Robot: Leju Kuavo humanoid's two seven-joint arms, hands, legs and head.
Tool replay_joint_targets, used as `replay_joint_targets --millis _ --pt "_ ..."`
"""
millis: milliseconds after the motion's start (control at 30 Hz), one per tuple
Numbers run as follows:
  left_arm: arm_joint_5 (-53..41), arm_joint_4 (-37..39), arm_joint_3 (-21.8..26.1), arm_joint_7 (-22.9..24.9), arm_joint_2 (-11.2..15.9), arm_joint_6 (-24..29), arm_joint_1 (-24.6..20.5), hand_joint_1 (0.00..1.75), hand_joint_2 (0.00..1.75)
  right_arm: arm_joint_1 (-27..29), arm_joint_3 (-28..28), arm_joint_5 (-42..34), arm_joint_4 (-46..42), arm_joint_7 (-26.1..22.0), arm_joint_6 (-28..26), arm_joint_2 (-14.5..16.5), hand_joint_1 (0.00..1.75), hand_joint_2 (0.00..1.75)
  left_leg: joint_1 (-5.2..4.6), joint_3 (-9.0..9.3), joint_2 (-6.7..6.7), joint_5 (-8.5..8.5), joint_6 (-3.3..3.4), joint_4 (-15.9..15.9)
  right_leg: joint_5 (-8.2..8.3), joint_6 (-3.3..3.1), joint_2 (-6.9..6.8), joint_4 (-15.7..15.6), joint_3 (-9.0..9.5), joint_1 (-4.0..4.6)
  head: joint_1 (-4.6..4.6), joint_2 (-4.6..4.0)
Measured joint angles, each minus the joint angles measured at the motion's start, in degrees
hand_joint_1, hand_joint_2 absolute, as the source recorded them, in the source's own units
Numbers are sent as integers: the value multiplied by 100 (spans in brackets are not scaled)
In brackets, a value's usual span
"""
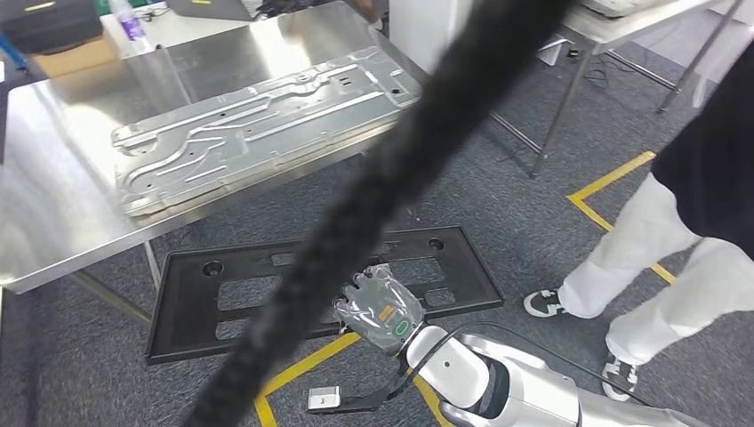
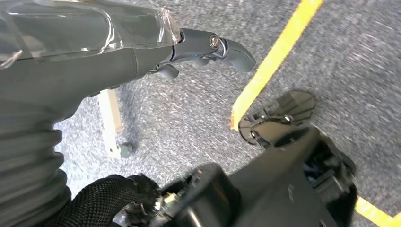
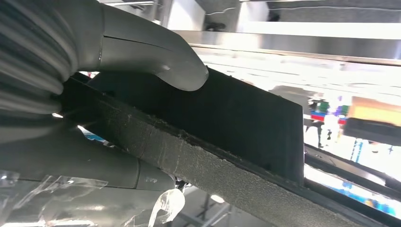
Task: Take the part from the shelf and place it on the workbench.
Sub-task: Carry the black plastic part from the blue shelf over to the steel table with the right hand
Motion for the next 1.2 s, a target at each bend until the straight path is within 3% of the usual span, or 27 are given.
replay_joint_targets --millis 67,133,167,200,233,267,300,367,400,467,500,533,567,633,700,733,800,833,900,933,1000,1033,1100,1133,1200 --pt "1 0 -10 10 0 -5 -10 0 175 -22 -15 -28 2 5 1 -14 175 175 49 87 -144 36 61 -68 -189 39 262 320 -102 -13 12 0" --pt "1 -1 -19 18 -3 -13 -32 0 175 -28 -24 -60 7 10 3 -48 175 175 72 102 -296 42 101 -79 -505 51 592 1073 -489 -32 27 -1" --pt "2 -1 -22 19 -5 -15 -38 0 175 -23 -28 -76 9 13 5 -73 175 175 75 104 -386 39 107 -78 -604 60 656 1419 -702 -36 34 -1" --pt "3 -1 -23 19 -8 -15 -38 0 175 -18 -34 -88 11 19 5 -99 175 175 77 107 -478 36 109 -76 -600 70 681 1595 -842 -38 37 -1" --pt "5 -1 -24 19 -11 -15 -38 0 175 -20 -45 -91 12 26 3 -123 175 175 83 114 -569 31 105 -73 -481 78 693 1548 -876 -41 39 -1" --pt "6 -1 -25 19 -15 -15 -37 0 175 -27 -62 -94 12 33 2 -143 175 175 93 126 -657 23 93 -65 -260 85 723 1270 -794 -49 39 -1" --pt "7 0 -25 19 -19 -15 -37 0 175 -37 -81 -95 11 40 0 -158 175 175 105 135 -740 8 71 -53 -6 98 825 850 -636 -71 40 -1" --pt "8 0 -25 23 -24 -15 -40 0 175 -54 -115 -95 10 47 -2 -181 175 175 109 119 -888 -27 9 -10 297 98 1055 173 -357 -111 43 -1" --pt "9 1 -25 27 -23 -15 -38 0 175 -59 -125 -96 10 49 -3 -192 175 175 110 99 -951 -34 -21 2 333 80 1120 28 -298 -118 44 -1" --pt "11 1 -25 37 -23 -15 -22 0 175 -70 -133 -97 10 52 -5 -205 175 175 127 61 -1065 -25 -71 -4 323 9 1025 4 -291 -99 46 -1" --pt "13 0 -25 45 -25 -15 -5 0 175 -80 -138 -97 10 54 -5 -209 175 175 131 45 -1031 -41 -96 21 325 -28 957 -5 -284 -95 45 -1" --pt "14 0 -25 51 -27 -15 6 0 175 -90 -145 -97 9 55 -7 -209 175 175 129 -4 -912 -99 -124 118 325 -67 890 -13 -274 -96 37 -1" --pt "15 -1 -26 57 -28 -13 10 0 175 -97 -155 -97 9 55 -8 -209 175 175 127 -107 -739 -213 -152 335 322 -101 821 -22 -264 -99 28 -1" --pt "19 -1 -26 55 -33 -9 -1 0 175 -93 -170 -100 9 55 -9 -214 175 175 130 -476 -392 -546 -203 1069 300 -149 681 -24 -248 -83 12 -1" --pt "24 -2 -24 44 -40 -8 -18 0 175 -82 -171 -111 10 54 -9 -220 175 175 143 -798 -288 -721 -230 1670 276 -164 523 -23 -235 -71 11 -1" --pt "25 -2 -24 40 -46 -8 -21 0 175 -78 -170 -119 10 53 -9 -220 175 175 145 -809 -265 -662 -231 1678 262 -164 445 -23 -223 -68 11 -1" --pt "23 -2 -25 45 -54 -4 -12 0 175 -78 -169 -131 10 52 -9 -217 175 175 133 -486 -144 -311 -195 1049 227 -150 306 -24 -175 -62 11 -1" --pt "22 -2 -25 48 -55 1 -3 0 175 -78 -171 -131 10 55 -9 -216 175 175 103 -268 21 -157 -161 620 207 -135 244 -24 -146 -53 11 -1" --pt "27 -2 -26 48 -55 15 11 0 175 -80 -174 -130 10 69 -6 -220 175 175 30 -14 244 -14 -87 90 167 -88 128 -25 -104 -29 10 -1" --pt "34 -2 -26 44 -55 24 15 0 175 -80 -176 -125 10 80 -4 -219 175 175 0 3 262 -25 -62 21 149 -59 65 -30 -89 -20 10 -1" --pt "58 -2 -26 34 -57 40 28 0 175 -81 -184 -102 10 110 0 -215 175 175 15 12 99 -10 -15 -10 108 2 -37 -42 -46 -18 11 0" --pt "69 -2 -26 24 -62 46 34 0 175 -84 -192 -89 10 129 8 -214 175 175 38 35 16 5 7 -39 64 34 39 3 -39 -24 14 0" --pt "80 -1 -25 7 -73 54 30 0 175 -86 -210 -77 10 169 35 -220 175 175 91 86 -135 28 64 -84 -172 72 375 417 -202 -38 27 1" --pt "84 -1 -25 0 -79 54 23 0 175 -79 -213 -77 10 183 55 -227 175 175 94 90 -216 25 83 -87 -354 80 554 802 -392 -41 34 0" --pt "84 -1 -25 -3 -92 54 19 0 175 -43 -213 -77 12 196 82 -247 175 175 102 95 -394 18 103 -85 -609 93 678 1517 -793 -43 43 -1"
